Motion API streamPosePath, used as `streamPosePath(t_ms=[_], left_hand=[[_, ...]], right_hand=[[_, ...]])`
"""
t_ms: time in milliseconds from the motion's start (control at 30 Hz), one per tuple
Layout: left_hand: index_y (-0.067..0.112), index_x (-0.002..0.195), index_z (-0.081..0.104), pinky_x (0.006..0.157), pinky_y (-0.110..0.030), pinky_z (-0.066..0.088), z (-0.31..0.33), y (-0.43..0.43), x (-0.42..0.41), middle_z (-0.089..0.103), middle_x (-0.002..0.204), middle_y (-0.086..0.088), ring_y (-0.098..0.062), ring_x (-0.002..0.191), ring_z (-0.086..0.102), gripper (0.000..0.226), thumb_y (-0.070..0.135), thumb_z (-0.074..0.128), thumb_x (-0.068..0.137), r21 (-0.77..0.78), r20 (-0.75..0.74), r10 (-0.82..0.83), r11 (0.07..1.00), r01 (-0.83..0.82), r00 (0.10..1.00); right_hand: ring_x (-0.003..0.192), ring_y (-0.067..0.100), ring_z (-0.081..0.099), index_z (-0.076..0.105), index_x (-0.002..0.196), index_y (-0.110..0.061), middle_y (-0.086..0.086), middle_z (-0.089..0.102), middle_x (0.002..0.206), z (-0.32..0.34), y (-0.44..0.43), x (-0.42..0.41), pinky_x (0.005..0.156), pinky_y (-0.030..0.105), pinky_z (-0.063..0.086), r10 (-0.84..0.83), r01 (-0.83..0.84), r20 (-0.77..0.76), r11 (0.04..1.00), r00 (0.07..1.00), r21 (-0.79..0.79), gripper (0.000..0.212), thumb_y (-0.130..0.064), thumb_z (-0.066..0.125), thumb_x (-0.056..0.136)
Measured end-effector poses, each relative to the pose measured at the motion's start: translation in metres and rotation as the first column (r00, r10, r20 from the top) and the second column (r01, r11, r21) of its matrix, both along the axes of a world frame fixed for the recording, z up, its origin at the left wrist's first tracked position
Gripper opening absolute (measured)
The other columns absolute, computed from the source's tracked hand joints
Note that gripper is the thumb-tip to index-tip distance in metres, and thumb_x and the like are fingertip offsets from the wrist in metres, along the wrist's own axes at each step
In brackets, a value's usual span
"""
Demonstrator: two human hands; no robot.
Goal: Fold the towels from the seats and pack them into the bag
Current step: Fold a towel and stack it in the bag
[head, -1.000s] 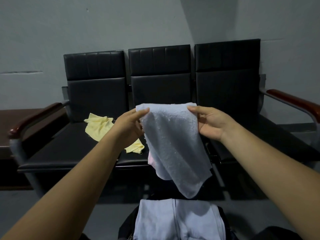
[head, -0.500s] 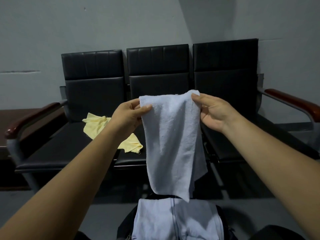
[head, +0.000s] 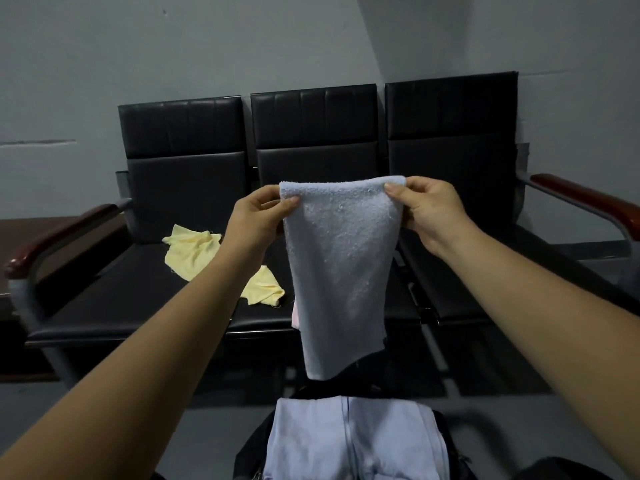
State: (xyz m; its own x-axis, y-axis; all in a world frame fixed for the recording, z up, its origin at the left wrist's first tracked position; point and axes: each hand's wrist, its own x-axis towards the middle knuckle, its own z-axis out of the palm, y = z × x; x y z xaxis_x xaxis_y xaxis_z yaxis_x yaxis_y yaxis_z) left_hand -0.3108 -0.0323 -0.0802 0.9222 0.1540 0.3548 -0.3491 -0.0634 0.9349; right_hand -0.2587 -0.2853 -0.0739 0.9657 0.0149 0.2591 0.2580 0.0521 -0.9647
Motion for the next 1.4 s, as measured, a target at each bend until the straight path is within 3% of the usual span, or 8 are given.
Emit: streamPosePath(t_ms=[333,467,633,900,1067,1200,1300,1400], left_hand=[[0.008,0.107,0.058,0.087,-0.041,0.06,0.009,0.004,0.116,0.066,0.108,-0.011,-0.026,0.103,0.068,0.027,0.017,0.076,0.089,0.07,-0.126,0.257,0.966,-0.25,0.958],[0.012,0.125,0.067,0.095,-0.039,0.057,0.043,0.006,0.156,0.071,0.114,-0.005,-0.023,0.108,0.067,0.033,0.016,0.071,0.093,-0.013,-0.054,0.194,0.981,-0.195,0.979],[0.018,0.105,0.072,0.095,-0.043,0.057,0.072,0.012,0.172,0.073,0.107,-0.003,-0.023,0.106,0.068,0.017,0.03,0.071,0.093,-0.024,0.099,0.123,0.992,-0.122,0.987],[0.008,0.095,0.057,0.068,-0.031,0.048,-0.046,0.02,0.149,0.057,0.081,-0.003,-0.015,0.078,0.055,0.009,0.014,0.063,0.098,0.2,-0.08,0.005,0.98,0.011,0.997],[0.011,0.084,0.052,0.05,-0.024,0.049,-0.126,0.03,0.113,0.051,0.076,-0.007,-0.015,0.065,0.053,0.017,0.008,0.06,0.098,0.171,-0.404,-0.116,0.965,0.199,0.907],[0.008,0.089,0.057,0.06,-0.031,0.055,-0.161,0.038,0.106,0.058,0.084,-0.013,-0.022,0.072,0.06,0.012,0.014,0.063,0.097,0.056,-0.544,-0.194,0.962,0.266,0.816],[0.006,0.092,0.059,0.064,-0.032,0.057,-0.176,0.038,0.118,0.061,0.083,-0.012,-0.025,0.075,0.061,0.016,0.019,0.068,0.095,0.097,-0.522,-0.106,0.978,0.182,0.846],[0.005,0.091,0.06,0.062,-0.03,0.057,-0.185,0.033,0.139,0.066,0.085,-0.008,-0.024,0.077,0.063,0.019,0.021,0.069,0.095,0.126,-0.468,0.001,0.99,0.066,0.884]], right_hand=[[0.094,0.025,0.074,0.072,0.105,-0.006,0.011,0.075,0.101,0.019,0.035,0.111,0.089,0.042,0.061,-0.138,0.129,-0.109,0.988,0.984,-0.081,0.018,-0.006,0.075,0.087],[0.1,0.032,0.072,0.073,0.105,-0.003,0.016,0.074,0.103,0.052,0.048,0.147,0.09,0.044,0.06,-0.153,0.153,-0.035,0.988,0.988,0.001,0.014,-0.006,0.068,0.093],[0.106,0.022,0.069,0.075,0.099,-0.017,0.004,0.075,0.105,0.073,0.041,0.164,0.099,0.044,0.055,-0.1,0.092,0.072,0.991,0.992,0.098,0.01,-0.015,0.066,0.095],[0.091,0.032,0.069,0.074,0.091,-0.007,0.022,0.074,0.098,-0.067,0.027,0.154,0.088,0.05,0.056,-0.1,0.097,-0.095,0.995,0.99,-0.039,0.005,-0.008,0.075,0.086],[0.072,0.023,0.065,0.066,0.077,-0.006,0.009,0.071,0.074,-0.147,0.006,0.111,0.066,0.033,0.052,0.073,-0.146,-0.424,0.979,0.903,-0.143,0.013,-0.002,0.075,0.085],[0.059,0.017,0.062,0.056,0.077,-0.009,0.006,0.066,0.066,-0.168,-0.004,0.101,0.057,0.032,0.053,0.155,-0.278,-0.568,0.951,0.808,-0.135,0.022,0.0,0.075,0.085],[0.069,0.019,0.064,0.064,0.095,-0.005,0.011,0.07,0.084,-0.175,-0.002,0.115,0.061,0.033,0.055,0.101,-0.231,-0.56,0.958,0.823,-0.168,0.019,-0.002,0.078,0.083],[0.077,0.021,0.07,0.071,0.095,-0.004,0.013,0.074,0.092,-0.182,0.009,0.134,0.068,0.033,0.057,0.032,-0.166,-0.531,0.964,0.847,-0.207,0.013,-0.004,0.078,0.084]])
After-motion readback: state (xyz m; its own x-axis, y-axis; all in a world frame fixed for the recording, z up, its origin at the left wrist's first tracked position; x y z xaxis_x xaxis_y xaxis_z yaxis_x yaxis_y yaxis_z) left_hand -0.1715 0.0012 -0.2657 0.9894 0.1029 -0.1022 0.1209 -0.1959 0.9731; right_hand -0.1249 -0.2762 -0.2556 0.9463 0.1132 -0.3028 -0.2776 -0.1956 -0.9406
